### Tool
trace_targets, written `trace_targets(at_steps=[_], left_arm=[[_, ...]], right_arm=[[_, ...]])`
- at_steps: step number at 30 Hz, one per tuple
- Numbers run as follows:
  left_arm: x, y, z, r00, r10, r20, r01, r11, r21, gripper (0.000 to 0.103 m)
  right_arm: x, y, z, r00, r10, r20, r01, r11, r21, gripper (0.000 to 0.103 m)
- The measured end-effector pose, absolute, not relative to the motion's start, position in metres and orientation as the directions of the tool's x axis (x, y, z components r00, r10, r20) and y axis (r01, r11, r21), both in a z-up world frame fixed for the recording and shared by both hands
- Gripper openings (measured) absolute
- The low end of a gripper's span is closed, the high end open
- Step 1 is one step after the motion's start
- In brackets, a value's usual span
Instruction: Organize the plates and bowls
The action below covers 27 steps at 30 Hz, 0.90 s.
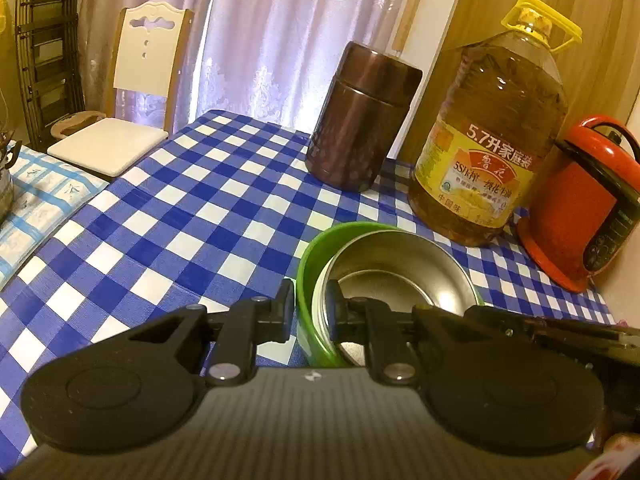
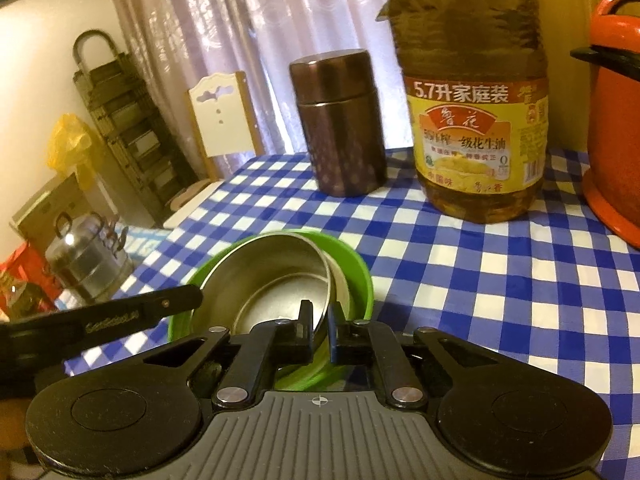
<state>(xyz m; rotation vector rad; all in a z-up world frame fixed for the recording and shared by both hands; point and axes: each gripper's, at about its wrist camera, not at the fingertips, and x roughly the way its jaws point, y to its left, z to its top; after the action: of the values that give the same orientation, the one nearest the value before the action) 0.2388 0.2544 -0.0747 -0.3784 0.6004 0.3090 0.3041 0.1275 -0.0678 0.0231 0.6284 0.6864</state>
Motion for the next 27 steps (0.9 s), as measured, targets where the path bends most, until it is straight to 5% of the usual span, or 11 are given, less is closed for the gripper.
trace_targets(at_steps=[12, 16, 27], left_arm=[[0.243, 0.258, -0.072, 0.799, 0.184, -0.572, -0.391, 0.882, -0.262, 0.016], [0.244, 0.261, -0.074, 0.798, 0.184, -0.574, -0.403, 0.871, -0.28, 0.022], [0.25, 0.27, -0.078, 0.806, 0.151, -0.572, -0.399, 0.852, -0.339, 0.029]], right_arm=[[0.32, 0.118, -0.058, 0.633, 0.611, -0.475, -0.561, 0.785, 0.262, 0.011], [0.329, 0.116, -0.06, 0.63, 0.607, -0.485, -0.55, 0.789, 0.272, 0.041], [0.375, 0.1, -0.085, 0.534, 0.688, -0.491, -0.429, 0.721, 0.543, 0.041]])
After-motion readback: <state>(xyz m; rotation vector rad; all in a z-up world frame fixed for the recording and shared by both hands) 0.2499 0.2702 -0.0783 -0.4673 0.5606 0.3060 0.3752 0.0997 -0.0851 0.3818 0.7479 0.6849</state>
